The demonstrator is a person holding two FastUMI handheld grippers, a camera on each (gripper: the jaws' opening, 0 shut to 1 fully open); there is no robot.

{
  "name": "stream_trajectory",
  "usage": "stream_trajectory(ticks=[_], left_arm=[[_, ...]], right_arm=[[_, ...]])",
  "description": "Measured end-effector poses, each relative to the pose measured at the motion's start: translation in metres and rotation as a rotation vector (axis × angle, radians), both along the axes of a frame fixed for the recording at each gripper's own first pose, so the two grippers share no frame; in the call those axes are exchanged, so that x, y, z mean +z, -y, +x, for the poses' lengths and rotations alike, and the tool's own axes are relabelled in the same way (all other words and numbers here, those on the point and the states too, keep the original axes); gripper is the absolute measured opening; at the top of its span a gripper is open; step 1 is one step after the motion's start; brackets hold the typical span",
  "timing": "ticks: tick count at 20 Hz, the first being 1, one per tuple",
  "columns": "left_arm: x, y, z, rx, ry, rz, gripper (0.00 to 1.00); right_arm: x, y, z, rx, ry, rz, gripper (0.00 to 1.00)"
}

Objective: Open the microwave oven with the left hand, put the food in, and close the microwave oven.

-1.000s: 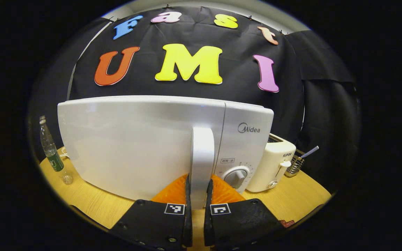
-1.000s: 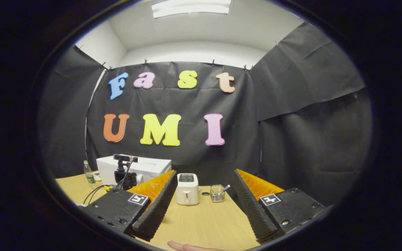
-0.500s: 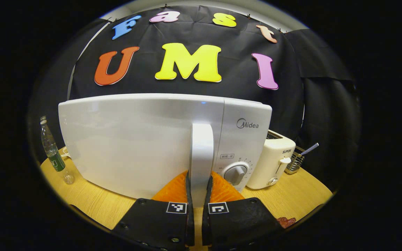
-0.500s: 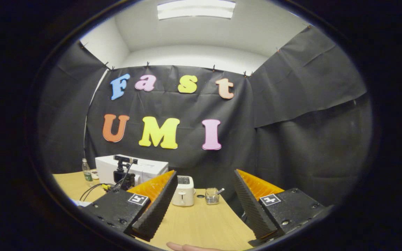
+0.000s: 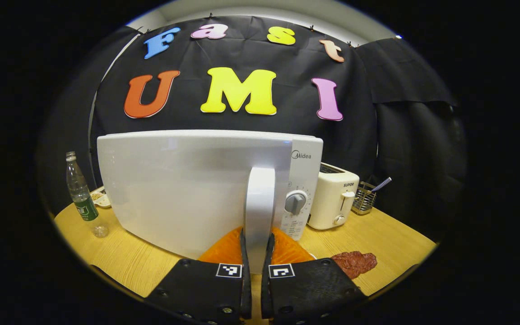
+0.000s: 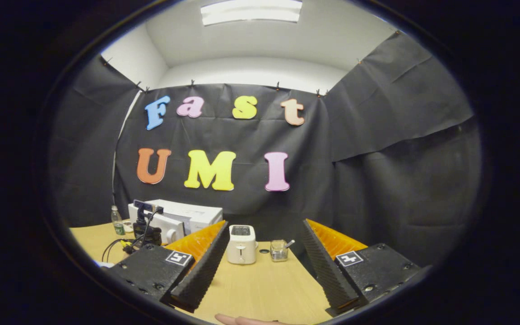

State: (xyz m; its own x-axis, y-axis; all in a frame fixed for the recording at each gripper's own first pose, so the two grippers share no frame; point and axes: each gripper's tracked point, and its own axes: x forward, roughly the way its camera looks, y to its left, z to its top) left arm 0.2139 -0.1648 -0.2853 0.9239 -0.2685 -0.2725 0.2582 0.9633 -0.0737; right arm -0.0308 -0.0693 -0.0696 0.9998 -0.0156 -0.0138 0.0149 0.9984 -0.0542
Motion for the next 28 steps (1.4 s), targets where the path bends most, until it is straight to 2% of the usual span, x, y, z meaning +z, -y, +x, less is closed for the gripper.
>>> stream_trajectory(ticks=[4,10,17,20,21,22,23,24,25,26,27,28], left_arm=[[0.002,-0.021,-0.036,-0.032,0.000,-0.014,0.10],[0.004,-0.077,-0.092,-0.011,0.005,0.012,0.10],[0.003,-0.176,-0.143,0.105,0.005,0.047,0.10],[0.002,-0.237,-0.159,0.205,-0.014,0.060,0.13],[-0.001,-0.256,-0.165,0.237,-0.038,0.066,0.13],[-0.005,-0.270,-0.174,0.247,-0.059,0.056,0.13],[-0.005,-0.287,-0.184,0.267,-0.076,0.049,0.00],[-0.004,-0.307,-0.192,0.291,-0.075,0.048,0.13],[-0.005,-0.323,-0.201,0.309,-0.075,0.053,0.10],[-0.003,-0.338,-0.209,0.326,-0.074,0.052,0.36],[0.000,-0.348,-0.218,0.346,-0.069,0.052,0.43],[0.004,-0.359,-0.224,0.370,-0.061,0.047,0.61]], right_arm=[[-0.002,-0.016,-0.010,0.022,0.008,0.010,1.00],[-0.012,-0.045,-0.016,0.046,0.002,0.004,1.00],[-0.031,-0.078,-0.014,0.095,-0.035,0.030,1.00],[-0.041,-0.098,-0.008,0.132,-0.058,0.029,1.00],[-0.045,-0.102,-0.006,0.143,-0.067,0.019,0.95],[-0.047,-0.103,-0.004,0.143,-0.072,0.012,0.95],[-0.048,-0.102,-0.001,0.137,-0.077,0.012,0.95],[-0.050,-0.103,0.002,0.136,-0.084,0.014,1.00],[-0.055,-0.105,0.003,0.136,-0.091,0.014,1.00],[-0.058,-0.105,0.004,0.134,-0.101,0.015,0.95],[-0.061,-0.105,0.006,0.131,-0.113,0.017,0.95],[-0.065,-0.105,0.009,0.130,-0.126,0.020,1.00]])
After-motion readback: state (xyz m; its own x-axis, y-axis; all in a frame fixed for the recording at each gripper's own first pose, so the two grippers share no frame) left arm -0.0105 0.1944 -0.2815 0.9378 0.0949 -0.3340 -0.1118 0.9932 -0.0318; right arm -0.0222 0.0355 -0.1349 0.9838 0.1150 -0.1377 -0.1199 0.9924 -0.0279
